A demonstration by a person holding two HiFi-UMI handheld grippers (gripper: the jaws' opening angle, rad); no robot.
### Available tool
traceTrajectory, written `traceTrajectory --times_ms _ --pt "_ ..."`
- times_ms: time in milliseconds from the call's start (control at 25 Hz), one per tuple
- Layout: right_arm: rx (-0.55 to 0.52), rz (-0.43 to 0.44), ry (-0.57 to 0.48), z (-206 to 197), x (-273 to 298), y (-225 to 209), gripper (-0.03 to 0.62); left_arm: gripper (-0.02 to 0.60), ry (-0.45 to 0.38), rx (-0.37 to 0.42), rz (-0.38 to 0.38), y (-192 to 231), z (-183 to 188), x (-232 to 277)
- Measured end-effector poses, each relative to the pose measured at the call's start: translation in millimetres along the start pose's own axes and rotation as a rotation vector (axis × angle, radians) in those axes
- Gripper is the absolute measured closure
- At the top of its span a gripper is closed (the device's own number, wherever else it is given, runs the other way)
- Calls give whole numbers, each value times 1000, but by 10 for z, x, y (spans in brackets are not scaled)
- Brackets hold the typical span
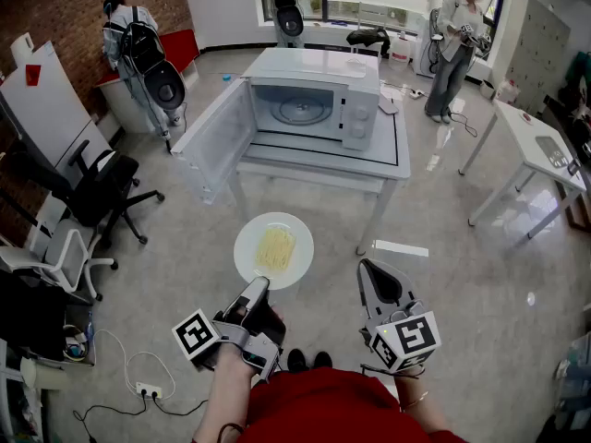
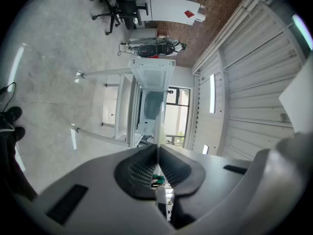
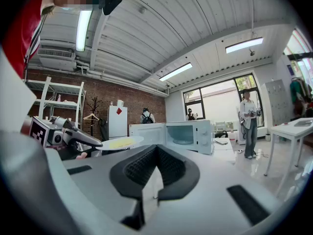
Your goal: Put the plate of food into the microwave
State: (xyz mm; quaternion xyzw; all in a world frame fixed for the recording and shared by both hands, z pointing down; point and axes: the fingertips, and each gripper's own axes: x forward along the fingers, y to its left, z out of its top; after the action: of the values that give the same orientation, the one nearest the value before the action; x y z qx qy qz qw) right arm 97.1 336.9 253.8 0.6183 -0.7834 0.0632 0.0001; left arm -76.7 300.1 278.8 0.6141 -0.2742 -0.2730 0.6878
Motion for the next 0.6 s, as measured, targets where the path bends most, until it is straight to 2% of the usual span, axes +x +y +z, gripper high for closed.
traceTrajectory --times_ms 600 --pt "3 -5 7 -45 -6 -43 580 560 -14 -6 -9 -10 9 5"
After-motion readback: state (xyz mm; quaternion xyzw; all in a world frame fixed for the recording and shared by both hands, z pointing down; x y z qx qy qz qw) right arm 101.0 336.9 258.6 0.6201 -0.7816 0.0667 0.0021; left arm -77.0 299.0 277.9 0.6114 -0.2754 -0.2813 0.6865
